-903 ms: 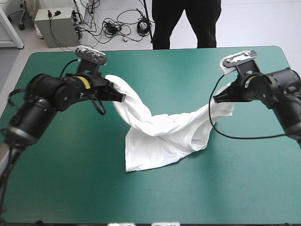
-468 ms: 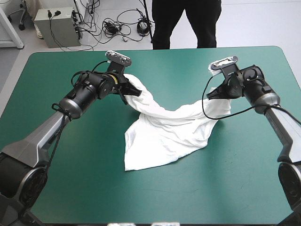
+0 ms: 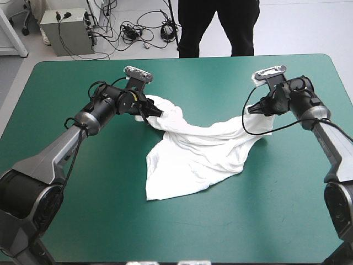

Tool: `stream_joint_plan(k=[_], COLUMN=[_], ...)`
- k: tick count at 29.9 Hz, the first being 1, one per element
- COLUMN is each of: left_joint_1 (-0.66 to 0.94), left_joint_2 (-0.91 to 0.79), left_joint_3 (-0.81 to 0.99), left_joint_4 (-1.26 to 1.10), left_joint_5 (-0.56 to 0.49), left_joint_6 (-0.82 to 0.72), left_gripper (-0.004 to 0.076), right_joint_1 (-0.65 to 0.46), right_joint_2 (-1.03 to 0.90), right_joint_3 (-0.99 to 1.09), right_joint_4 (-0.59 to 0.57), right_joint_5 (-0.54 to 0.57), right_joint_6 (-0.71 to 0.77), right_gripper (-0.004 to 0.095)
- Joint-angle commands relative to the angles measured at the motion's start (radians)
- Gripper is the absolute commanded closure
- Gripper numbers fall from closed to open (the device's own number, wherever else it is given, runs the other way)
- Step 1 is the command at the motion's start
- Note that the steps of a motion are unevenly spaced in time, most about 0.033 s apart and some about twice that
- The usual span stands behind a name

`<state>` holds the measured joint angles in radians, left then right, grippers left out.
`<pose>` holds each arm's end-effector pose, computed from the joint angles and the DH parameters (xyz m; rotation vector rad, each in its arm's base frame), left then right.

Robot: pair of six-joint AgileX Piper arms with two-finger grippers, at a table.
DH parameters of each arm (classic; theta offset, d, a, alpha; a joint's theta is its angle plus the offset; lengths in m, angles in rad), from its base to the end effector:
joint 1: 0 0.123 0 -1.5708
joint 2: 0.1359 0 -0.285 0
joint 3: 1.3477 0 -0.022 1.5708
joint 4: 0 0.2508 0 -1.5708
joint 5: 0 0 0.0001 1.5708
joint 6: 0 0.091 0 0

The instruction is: Fold the cloth

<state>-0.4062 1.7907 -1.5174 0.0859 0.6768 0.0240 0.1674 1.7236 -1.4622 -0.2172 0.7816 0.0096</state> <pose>0.3776 -0.1571 0.2964 0.5748 2.3628 -0.0768 0.3816 0.0505 0.3015 -0.3298 2.4866 -0.1826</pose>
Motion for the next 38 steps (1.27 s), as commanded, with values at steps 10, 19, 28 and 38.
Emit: stream_joint_plan(k=[10,19,28,38], left_joint_1=[-0.017,-0.120,-0.120,-0.120], left_joint_2=[-0.155,-0.393,-0.495,-0.310], left_joint_3=[-0.242,-0.167,0.126,0.208], left_joint_4=[0.074,0.049,0.013,-0.015], left_joint_5=[0.399,0.611,0.589,0.368], left_joint_6=[0.001,-0.038,-0.057,-0.024], left_gripper=[0.0206,0.0206,0.0206,0.0206], right_joint_1=[-0.009,-0.009,-0.009,-0.009], right_joint_2=[-0.175,-0.371,-0.578,-0.627], right_joint_3=[-0.179,-0.165,0.000,0.105], right_joint_4=[-0.064,-0.053,-0.060,-0.056], right_joint_5=[0.154,0.275,0.285,0.272], right_joint_6=[0.039,0.019,0.019,0.040], right_gripper=[0.0256,0.0260,0.0260,0.0260])
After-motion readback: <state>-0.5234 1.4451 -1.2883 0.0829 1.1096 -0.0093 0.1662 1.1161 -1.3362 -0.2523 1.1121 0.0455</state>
